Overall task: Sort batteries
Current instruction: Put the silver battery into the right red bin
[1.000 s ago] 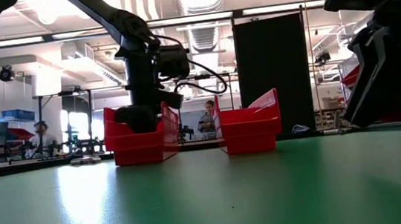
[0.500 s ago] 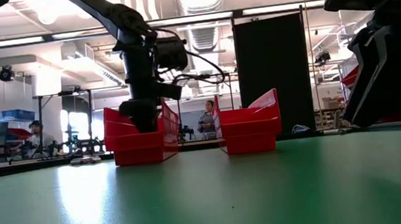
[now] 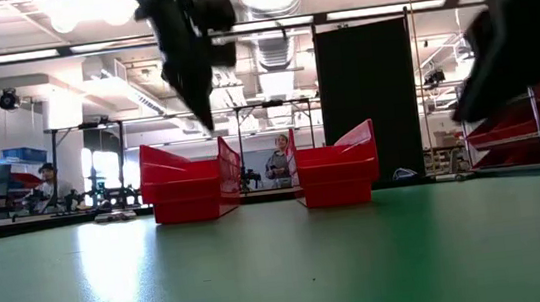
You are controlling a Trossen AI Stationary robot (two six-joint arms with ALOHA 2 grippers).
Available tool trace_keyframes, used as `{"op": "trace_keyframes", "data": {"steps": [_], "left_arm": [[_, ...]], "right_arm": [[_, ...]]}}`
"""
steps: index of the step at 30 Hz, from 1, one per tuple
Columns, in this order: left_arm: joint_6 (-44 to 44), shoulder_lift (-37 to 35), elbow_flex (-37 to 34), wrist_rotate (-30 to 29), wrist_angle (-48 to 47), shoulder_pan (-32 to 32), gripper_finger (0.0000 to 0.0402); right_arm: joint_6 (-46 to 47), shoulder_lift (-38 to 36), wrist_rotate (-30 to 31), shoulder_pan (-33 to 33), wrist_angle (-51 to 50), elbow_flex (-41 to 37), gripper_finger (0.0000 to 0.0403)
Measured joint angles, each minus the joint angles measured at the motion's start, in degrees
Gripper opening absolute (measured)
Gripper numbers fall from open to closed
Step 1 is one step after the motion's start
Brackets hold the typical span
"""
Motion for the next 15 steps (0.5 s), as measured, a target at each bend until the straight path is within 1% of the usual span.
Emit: {"op": "trace_keyframes", "data": {"steps": [2,4,6,8,11,15], "left_arm": [[-2.59,-3.35,-0.13,5.81,1.09,-0.26,0.0176],[-4.55,-7.22,-1.59,10.42,3.48,-0.80,0.0174],[-5.81,-11.86,-5.01,12.92,8.14,-2.09,0.0172],[-7.00,-16.98,-10.49,13.67,15.21,-3.94,0.0170],[-9.81,-24.35,-20.63,13.73,28.19,-6.87,0.0169],[-13.21,-31.89,-34.32,13.66,46.71,-10.52,0.0169]], "right_arm": [[-0.86,-3.54,1.09,-1.33,-2.81,0.00,0.0210],[-2.14,-7.11,1.13,-3.10,-4.92,0.00,0.0216],[-3.86,-10.51,1.13,-5.39,-6.94,0.00,0.0222],[-5.15,-13.37,1.14,-8.20,-8.85,0.00,0.0228],[-7.30,-16.63,1.14,-13.71,-10.96,-0.31,0.0238],[-11.95,-19.00,0.86,-23.89,-11.07,-1.40,0.0248]]}}
